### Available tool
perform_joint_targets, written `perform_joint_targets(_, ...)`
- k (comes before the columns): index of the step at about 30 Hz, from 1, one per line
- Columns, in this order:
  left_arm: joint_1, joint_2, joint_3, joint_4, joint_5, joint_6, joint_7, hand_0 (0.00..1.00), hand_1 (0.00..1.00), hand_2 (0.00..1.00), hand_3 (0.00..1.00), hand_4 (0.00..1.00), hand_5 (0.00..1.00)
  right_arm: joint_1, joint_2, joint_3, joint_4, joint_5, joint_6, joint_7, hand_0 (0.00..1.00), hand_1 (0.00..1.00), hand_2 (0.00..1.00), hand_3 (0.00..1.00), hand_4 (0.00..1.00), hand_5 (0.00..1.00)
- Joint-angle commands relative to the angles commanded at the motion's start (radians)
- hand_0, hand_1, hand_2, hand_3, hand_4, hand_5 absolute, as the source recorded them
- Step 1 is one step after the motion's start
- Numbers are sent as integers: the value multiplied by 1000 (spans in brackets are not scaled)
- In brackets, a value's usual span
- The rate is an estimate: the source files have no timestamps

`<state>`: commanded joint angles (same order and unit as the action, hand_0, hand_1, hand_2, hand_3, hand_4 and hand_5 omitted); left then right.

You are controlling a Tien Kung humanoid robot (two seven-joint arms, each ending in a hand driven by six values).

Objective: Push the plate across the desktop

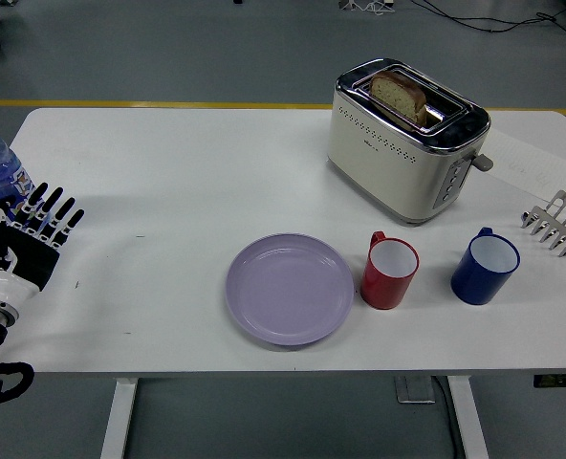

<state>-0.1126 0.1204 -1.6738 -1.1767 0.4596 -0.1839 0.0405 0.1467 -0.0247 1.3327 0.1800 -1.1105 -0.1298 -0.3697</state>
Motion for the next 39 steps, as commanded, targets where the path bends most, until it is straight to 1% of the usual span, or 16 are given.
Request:
perform_joint_targets(11,20,-10,-12,3,-1,3,-6,696,733,741,687,493,963,-11,0,7,0,-16,0,-4,513,481,582,541,146,267)
perform_joint_targets(12,21,-10,-12,3,-2,4,-6,695,734,741,687,505,977,-11,0,7,0,-16,1,-4,513,481,582,541,146,267)
perform_joint_targets(33,19,-11,-11,4,-2,12,-8,693,732,737,688,511,989,-2,0,-13,0,17,-2,4,513,481,582,542,146,272)
perform_joint_targets(39,19,-15,-13,5,-5,12,-8,693,732,737,689,510,987,1,0,-16,0,23,-3,6,513,481,583,541,147,273)
